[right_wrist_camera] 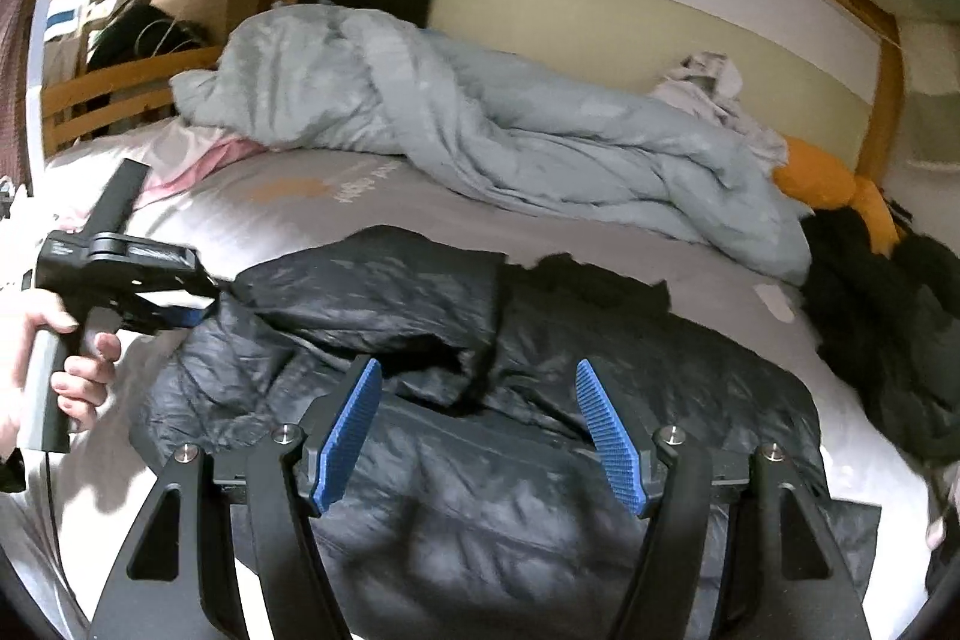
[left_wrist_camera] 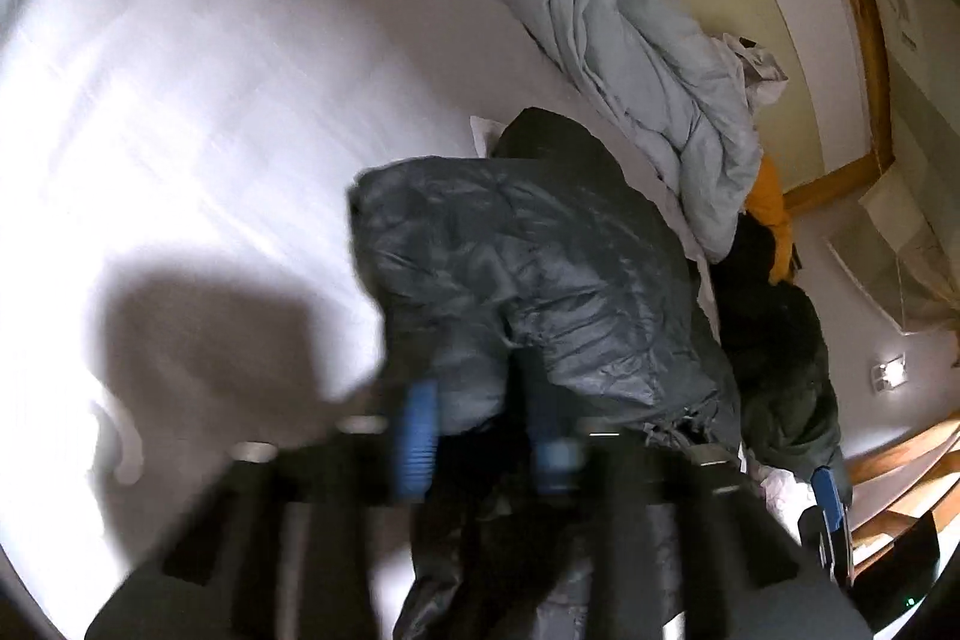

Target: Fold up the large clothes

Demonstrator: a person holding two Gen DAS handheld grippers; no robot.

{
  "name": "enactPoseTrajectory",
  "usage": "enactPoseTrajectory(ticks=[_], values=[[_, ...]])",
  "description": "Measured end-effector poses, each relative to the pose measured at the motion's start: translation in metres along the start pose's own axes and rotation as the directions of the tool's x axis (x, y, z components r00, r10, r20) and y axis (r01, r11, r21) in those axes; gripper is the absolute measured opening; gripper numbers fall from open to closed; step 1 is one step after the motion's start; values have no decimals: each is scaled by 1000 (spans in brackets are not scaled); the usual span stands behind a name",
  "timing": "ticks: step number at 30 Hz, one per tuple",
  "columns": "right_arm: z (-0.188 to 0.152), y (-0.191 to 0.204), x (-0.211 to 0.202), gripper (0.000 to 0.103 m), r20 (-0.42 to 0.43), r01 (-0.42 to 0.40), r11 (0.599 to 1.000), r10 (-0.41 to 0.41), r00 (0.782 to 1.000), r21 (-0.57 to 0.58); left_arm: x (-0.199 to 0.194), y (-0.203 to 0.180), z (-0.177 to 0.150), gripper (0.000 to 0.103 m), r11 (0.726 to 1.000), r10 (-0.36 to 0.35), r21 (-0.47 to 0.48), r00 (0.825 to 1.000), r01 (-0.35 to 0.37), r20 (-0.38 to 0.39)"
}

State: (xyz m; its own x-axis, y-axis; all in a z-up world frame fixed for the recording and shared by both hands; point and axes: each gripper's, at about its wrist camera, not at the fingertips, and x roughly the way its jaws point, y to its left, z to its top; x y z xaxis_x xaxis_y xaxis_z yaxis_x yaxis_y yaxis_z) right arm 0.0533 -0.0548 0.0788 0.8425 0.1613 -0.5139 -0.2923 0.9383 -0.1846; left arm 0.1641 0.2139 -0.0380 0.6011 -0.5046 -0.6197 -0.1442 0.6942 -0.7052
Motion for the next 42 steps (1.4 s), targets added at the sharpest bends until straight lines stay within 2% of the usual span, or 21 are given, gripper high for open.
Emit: enactPoseTrajectory(ticks=[2, 4, 6, 8, 10, 14, 19, 22, 23, 24, 25, 26, 27, 29, 31, 34, 38, 42], values=[[3, 9, 4, 70, -5, -2, 1000, 2, 1000, -29, -10, -10, 0, 14, 999, -9, 44, 999, 7, 52], [6, 16, 7, 70, -11, -7, 999, 7, 1000, -43, -24, -28, -1, 13, 991, -47, 130, 993, 32, 109], [8, 22, 12, 70, -20, -24, 999, 23, 1000, -46, -41, -52, -6, 13, 969, -102, 239, 980, 59, 170], [9, 27, 15, 70, -28, -48, 998, 47, 999, -45, -54, -75, -11, 13, 938, -163, 336, 967, 89, 198], [10, 35, 17, 70, -30, -77, 995, 75, 997, -56, -64, -94, -21, 13, 900, -223, 417, 955, 125, 195], [9, 57, 19, 70, -9, -92, 988, 91, 996, -123, -65, -118, -34, 13, 851, -273, 496, 951, 170, 144], [15, 74, 35, 70, -12, -102, 985, 102, 995, -139, -66, -126, -42, 14, 816, -316, 534, 944, 222, 91], [23, 81, 50, 69, -18, -93, 983, 91, 996, -160, -69, -129, -45, 14, 804, -332, 545, 940, 238, 78], [25, 82, 53, 60, -10, -79, 982, 78, 997, -169, -69, -128, -46, 14, 802, -330, 550, 940, 235, 80], [27, 84, 55, 44, 0, -61, 982, 62, 998, -179, -69, -127, -46, 14, 800, -327, 555, 941, 229, 85], [30, 84, 59, 34, 4, -45, 982, 47, 999, -186, -69, -126, -47, 16, 799, -326, 558, 941, 223, 91], [32, 83, 61, 16, 1, -37, 982, 38, 999, -185, -70, -126, -47, 19, 804, -319, 558, 941, 207, 111], [35, 79, 63, 8, 3, -24, 985, 25, 1000, -172, -72, -123, -47, 21, 813, -314, 552, 938, 186, 146], [39, 68, 62, 6, 25, 34, 990, -31, 999, -137, -77, -118, -45, 31, 828, -320, 533, 927, 172, 197], [43, 52, 59, 6, 53, 77, 991, -72, 996, -105, -78, -115, -41, 31, 841, -287, 524, 932, 134, 223], [45, 15, 47, 6, 100, 166, 985, -160, 982, -46, -74, -113, -41, 32, 841, -232, 538, 938, 61, 257], [41, -45, 38, 6, 65, 236, 971, -238, 969, 44, -58, -114, -42, 32, 838, -150, 546, 953, -20, 264], [25, -107, 27, 6, 29, 333, 935, -339, 940, 122, -38, -114, -47, 32, 824, -87, 561, 963, -76, 257]])
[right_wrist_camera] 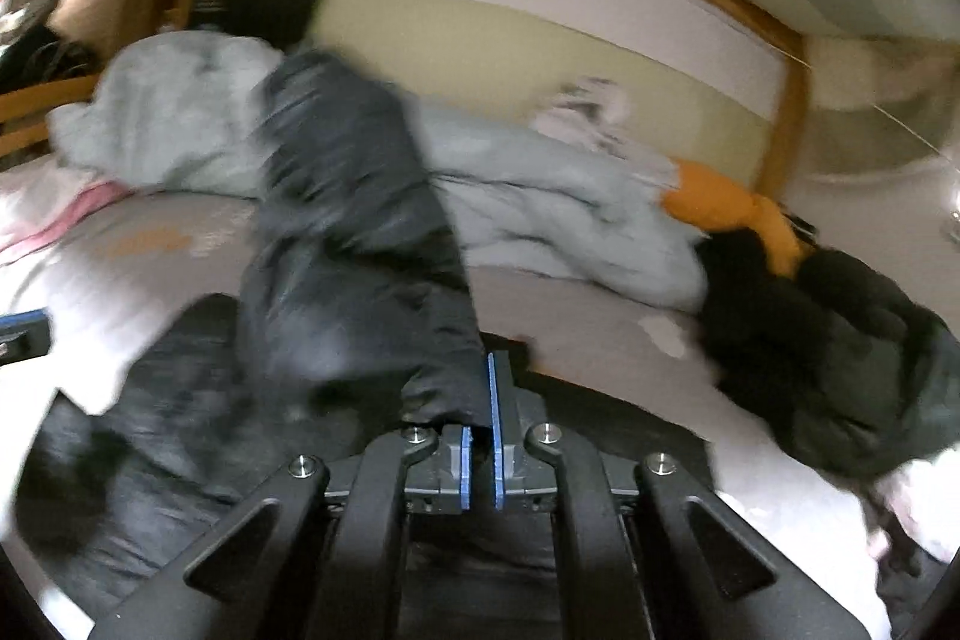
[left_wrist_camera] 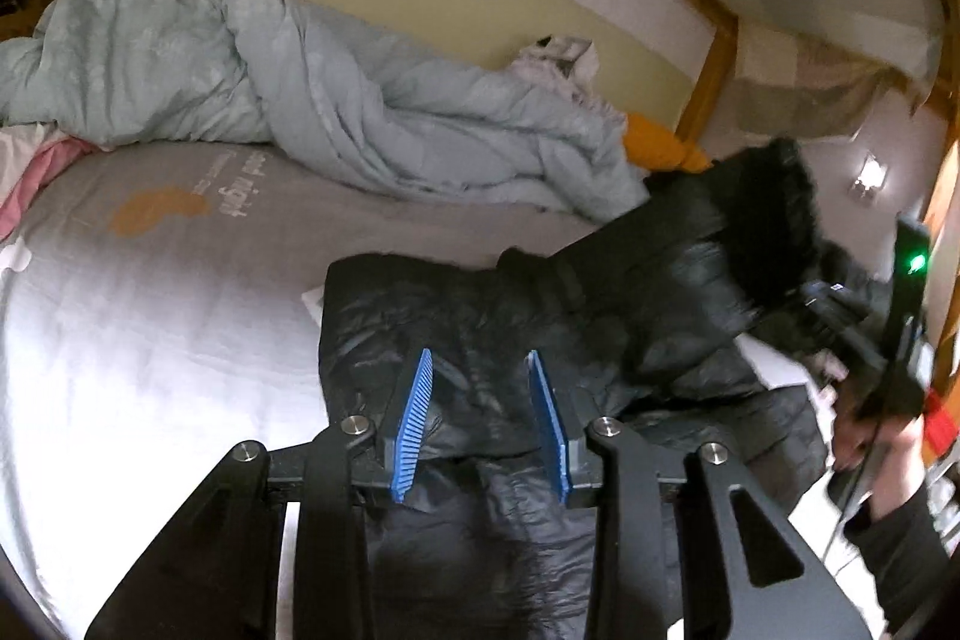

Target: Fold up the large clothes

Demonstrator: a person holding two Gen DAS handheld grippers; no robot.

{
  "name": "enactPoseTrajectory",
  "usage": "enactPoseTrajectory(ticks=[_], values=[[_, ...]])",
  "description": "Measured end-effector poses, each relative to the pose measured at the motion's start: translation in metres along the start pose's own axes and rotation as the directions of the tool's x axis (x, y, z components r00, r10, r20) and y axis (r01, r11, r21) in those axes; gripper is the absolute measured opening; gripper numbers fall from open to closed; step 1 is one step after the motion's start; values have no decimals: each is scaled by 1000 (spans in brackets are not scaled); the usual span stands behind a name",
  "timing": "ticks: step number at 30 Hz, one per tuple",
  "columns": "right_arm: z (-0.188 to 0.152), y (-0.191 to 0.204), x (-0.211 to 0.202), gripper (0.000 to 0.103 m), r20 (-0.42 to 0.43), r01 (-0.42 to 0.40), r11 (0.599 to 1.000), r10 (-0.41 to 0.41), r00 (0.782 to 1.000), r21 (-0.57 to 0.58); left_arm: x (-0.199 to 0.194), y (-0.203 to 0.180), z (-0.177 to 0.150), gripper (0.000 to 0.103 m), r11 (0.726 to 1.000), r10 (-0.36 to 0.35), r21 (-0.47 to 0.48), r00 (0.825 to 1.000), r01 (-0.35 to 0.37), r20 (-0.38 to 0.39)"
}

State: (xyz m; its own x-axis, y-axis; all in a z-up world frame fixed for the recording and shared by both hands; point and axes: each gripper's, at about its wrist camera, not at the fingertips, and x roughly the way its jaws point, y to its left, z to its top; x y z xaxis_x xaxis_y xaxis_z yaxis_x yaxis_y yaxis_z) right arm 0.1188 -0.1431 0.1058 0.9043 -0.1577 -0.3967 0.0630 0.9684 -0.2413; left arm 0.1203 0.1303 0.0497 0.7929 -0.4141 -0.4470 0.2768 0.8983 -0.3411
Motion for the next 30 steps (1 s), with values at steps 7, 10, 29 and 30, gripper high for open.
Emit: enactPoseTrajectory(ticks=[7, 10, 29, 30], values=[[-33, -69, 37, 6, -111, 72, 997, -68, 992, 31, 31, 1, -15, 32, 994, 99, 50, 992, -96, -81], [-52, -88, 54, 6, -172, 63, 996, -51, 984, 63, 39, 6, -19, 32, 991, 127, 48, 986, -123, -103], [-89, -151, 73, 56, -295, 156, 973, -101, 950, 171, 69, 18, -41, 32, 978, 207, 56, 955, -200, -214], [-90, -157, 71, 56, -295, 162, 970, -102, 950, 183, 69, 17, -41, 32, 978, 208, 54, 954, -201, -214]])
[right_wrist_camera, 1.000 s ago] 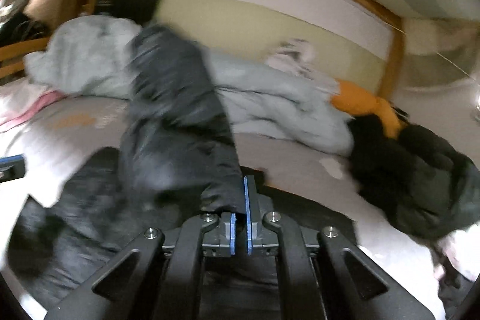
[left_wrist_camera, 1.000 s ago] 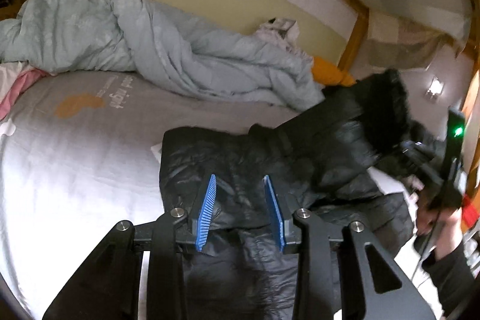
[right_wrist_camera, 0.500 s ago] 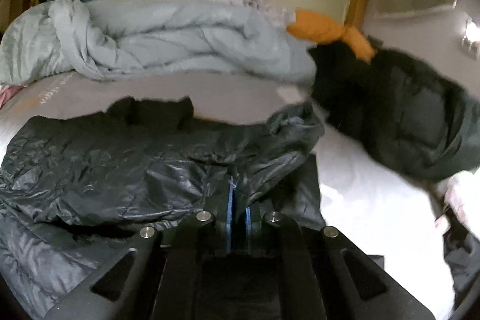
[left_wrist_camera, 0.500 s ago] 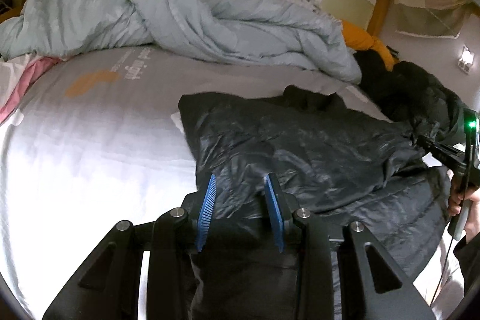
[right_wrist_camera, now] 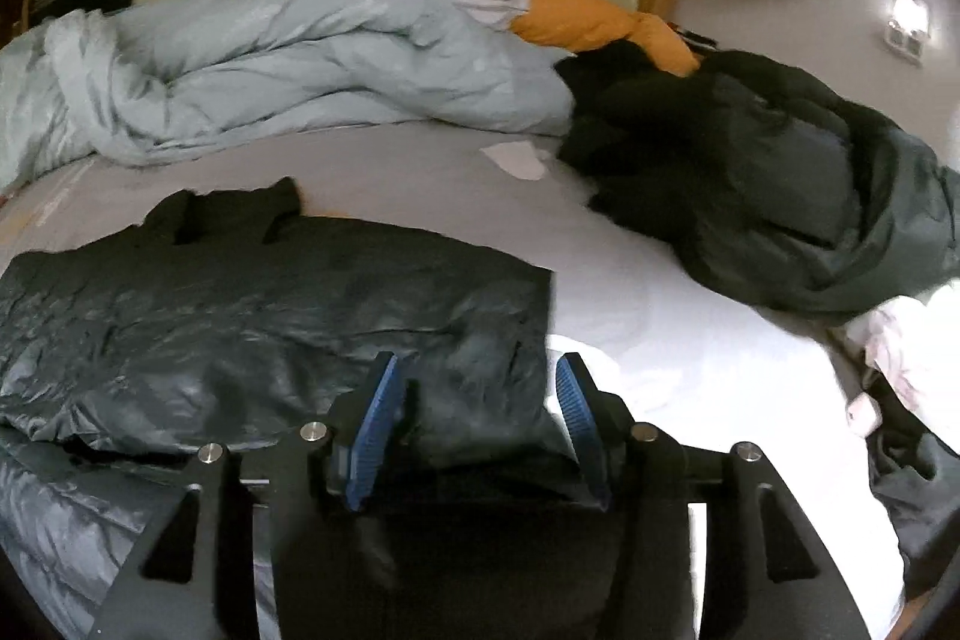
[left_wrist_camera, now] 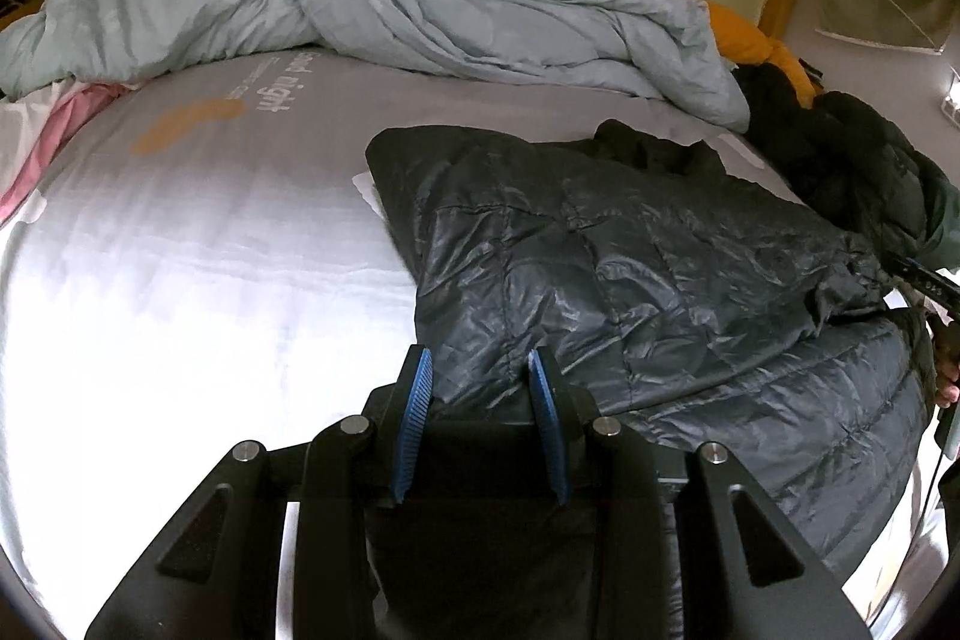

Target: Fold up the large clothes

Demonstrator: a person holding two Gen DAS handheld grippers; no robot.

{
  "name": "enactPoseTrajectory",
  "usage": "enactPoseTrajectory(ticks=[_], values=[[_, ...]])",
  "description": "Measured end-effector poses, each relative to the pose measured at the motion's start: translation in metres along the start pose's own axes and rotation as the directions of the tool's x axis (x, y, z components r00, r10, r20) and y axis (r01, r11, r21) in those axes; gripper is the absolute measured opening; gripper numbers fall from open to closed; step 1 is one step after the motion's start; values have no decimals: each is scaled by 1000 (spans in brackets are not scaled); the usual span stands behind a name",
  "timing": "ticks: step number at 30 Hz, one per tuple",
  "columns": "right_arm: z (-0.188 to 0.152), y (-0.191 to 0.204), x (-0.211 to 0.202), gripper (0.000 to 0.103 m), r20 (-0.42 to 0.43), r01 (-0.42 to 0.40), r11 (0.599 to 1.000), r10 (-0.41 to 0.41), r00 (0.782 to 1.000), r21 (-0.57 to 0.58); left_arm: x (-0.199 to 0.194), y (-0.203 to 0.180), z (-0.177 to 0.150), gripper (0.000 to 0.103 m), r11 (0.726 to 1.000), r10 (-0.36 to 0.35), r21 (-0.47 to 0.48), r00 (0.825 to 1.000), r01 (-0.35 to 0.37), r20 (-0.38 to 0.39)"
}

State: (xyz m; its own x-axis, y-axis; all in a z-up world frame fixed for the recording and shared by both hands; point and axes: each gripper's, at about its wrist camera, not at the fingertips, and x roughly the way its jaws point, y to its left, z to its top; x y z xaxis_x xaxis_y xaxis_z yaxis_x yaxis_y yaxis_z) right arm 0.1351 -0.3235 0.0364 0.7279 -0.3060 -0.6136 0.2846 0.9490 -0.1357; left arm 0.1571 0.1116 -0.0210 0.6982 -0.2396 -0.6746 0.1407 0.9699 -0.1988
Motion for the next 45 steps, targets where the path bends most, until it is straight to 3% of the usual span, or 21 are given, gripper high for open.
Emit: enactPoseTrajectory(ticks=[3, 5, 6, 10, 11, 14, 19, 24, 28, 32, 34, 36, 38, 39, 40, 41, 43, 45], values=[[3, -20, -1, 56, -4, -14, 999, 14, 1000, 44, -3, -3, 1, 40, 1000, 3, 4, 1000, -4, 7], [4, -29, -1, 56, -15, -51, 997, 52, 999, 63, -6, -5, 2, 69, 1000, 21, 7, 1000, -21, 16], [5, -33, 1, 56, -30, -98, 992, 100, 994, 76, -8, -4, 2, 73, 999, 32, 5, 999, -32, 27], [4, -24, 21, 56, -135, -217, 974, 224, 965, 66, -8, -5, 2, 74, 999, 40, 8, 999, -40, 24], [3, -19, 26, 52, -159, -214, 975, 220, 963, 52, -6, -5, 1, 74, 999, 50, 10, 999, -51, 20], [-3, -4, 55, 43, -256, -114, 993, 104, 961, -24, -1, -5, -1, 74, 997, 74, 15, 997, -74, -4], [-5, -7, 77, 43, -300, -110, 994, 107, 948, 8, 4, -2, -4, 74, 995, 97, 18, 995, -96, -23], [-3, -5, 58, 43, -251, -84, 995, 66, 966, -62, -10, 4, -3, 74, 995, 95, 1, 995, -95, 1], [-6, -20, 17, 46, -171, -136, 991, 132, 976, -16, -31, 5, -8, 75, 999, 49, -20, 999, -49, 3], [-19, -45, -19, 76, -98, -140, 989, 144, 985, 42, -39, 8, -13, 82, 998, 11, -62, 999, -14, -50], [-26, -59, -26, 78, -93, -156, 984, 164, 982, 82, -33, 10, -15, 82, 997, 6, -70, 998, -11, -70], [-35, -71, -22, 78, -125, -162, 980, 176, 976, 116, -26, 12, -18, 78, 997, 4, -82, 996, -11, -88], [-44, -78, -14, 77, -160, -185, 972, 208, 965, 147, -21, 10, -20, 37, 995, -52, -89, 994, 43, -100], [-49, -78, -10, 60, -171, -228, 961, 253, 952, 156, -22, 7, -21, 32, 995, -58, -83, 993, 50, -104], [-54, -75, -9, 41, -177, -308, 939, 333, 926, 154, -28, 3, -22, 22, 997, -50, -63, 996, 45, -80], [-58, -71, -13, 13, -173, -358, 923, 378, 909, 139, -36, -3, -22, 10, 999, -45, -31, 998, 43, -41], [-60, -63, -27, 9, -118, -319, 946, 324, 939, 56, -57, -15, -22, 6, 997, -63, 35, 997, 62, 39], [-61, -63, -42, 7, -56, -296, 955, 297, 953, 22, -82, -21, -22, 6, 996, -74, 62, 987, 66, 143]])
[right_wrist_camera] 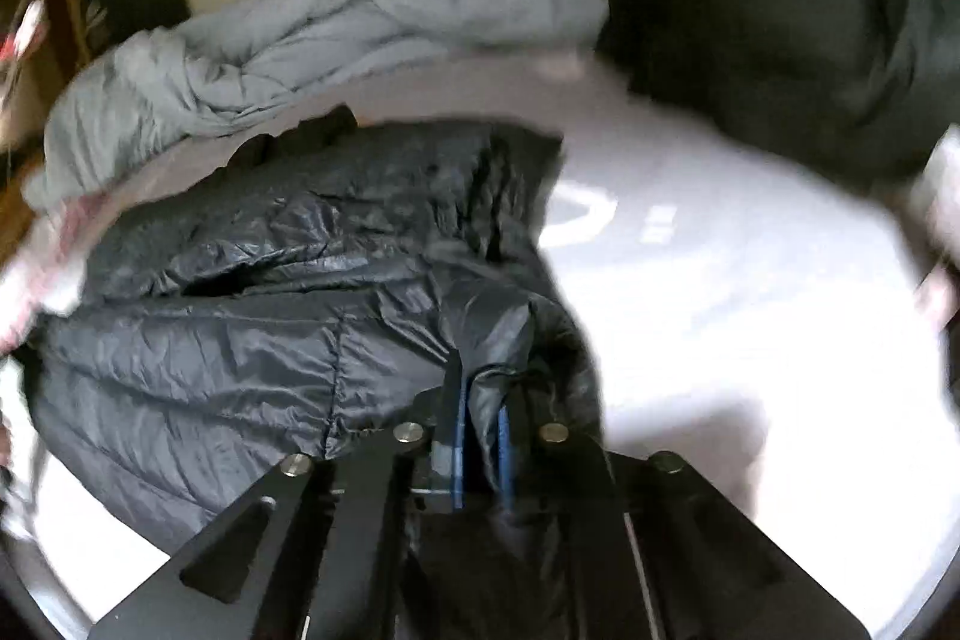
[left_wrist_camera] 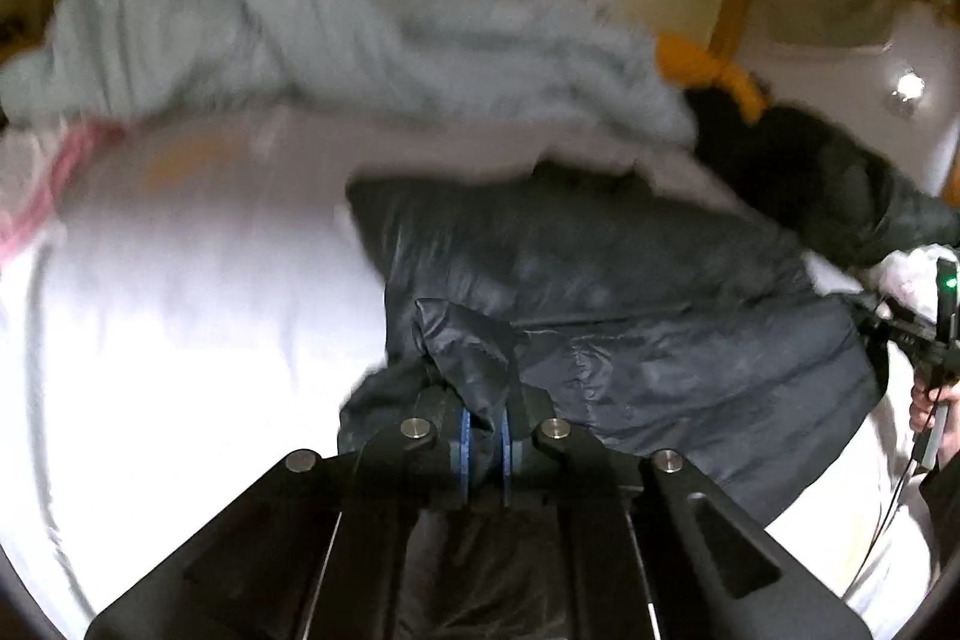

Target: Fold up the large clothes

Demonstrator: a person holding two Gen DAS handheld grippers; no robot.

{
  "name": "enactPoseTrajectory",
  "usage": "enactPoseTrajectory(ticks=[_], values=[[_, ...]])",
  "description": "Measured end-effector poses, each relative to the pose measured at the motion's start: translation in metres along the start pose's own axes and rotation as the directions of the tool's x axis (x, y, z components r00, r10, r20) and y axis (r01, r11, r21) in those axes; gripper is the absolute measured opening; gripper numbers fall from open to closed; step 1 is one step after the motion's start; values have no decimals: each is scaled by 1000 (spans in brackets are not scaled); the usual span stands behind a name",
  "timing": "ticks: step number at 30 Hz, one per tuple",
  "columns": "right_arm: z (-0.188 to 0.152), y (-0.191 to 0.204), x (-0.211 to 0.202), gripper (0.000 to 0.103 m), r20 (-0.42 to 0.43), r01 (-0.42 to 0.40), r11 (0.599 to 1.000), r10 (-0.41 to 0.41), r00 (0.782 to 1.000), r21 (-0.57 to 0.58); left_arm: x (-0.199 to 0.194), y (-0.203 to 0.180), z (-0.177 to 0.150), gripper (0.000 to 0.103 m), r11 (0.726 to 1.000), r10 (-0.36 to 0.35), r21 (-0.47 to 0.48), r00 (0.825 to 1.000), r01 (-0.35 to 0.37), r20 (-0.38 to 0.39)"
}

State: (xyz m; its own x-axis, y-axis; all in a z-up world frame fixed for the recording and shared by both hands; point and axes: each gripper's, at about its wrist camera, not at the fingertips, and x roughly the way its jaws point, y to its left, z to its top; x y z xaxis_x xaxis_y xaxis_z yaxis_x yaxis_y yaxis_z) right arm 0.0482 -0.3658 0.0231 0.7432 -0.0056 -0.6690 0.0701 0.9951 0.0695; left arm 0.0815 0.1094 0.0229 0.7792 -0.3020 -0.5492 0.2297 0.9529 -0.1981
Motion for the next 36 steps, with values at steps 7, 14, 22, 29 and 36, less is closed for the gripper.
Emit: enactPoseTrajectory(ticks=[7, 14, 22, 29, 36], values=[[7, 5, -37, 7, 164, 64, 997, -57, 985, -38, -24, -8, 21, 6, 998, 18, 53, 994, -24, 111], [15, 10, 19, 7, 48, 88, 996, -86, 995, -29, 47, 11, 5, 8, 995, 103, 19, 992, -102, -68], [0, 5, 46, 9, 25, 84, 996, -84, 996, -12, 68, 24, -11, 40, 984, 179, 4, 977, -180, -112], [-7, 0, 12, 61, 145, 166, 986, -165, 975, 6, 18, 12, -2, 77, 980, 197, -4, 978, -197, 64], [-9, 14, -44, 88, 302, 143, 989, -151, 941, 48, -34, -23, 6, 102, 982, 172, 37, 952, -187, 255]])
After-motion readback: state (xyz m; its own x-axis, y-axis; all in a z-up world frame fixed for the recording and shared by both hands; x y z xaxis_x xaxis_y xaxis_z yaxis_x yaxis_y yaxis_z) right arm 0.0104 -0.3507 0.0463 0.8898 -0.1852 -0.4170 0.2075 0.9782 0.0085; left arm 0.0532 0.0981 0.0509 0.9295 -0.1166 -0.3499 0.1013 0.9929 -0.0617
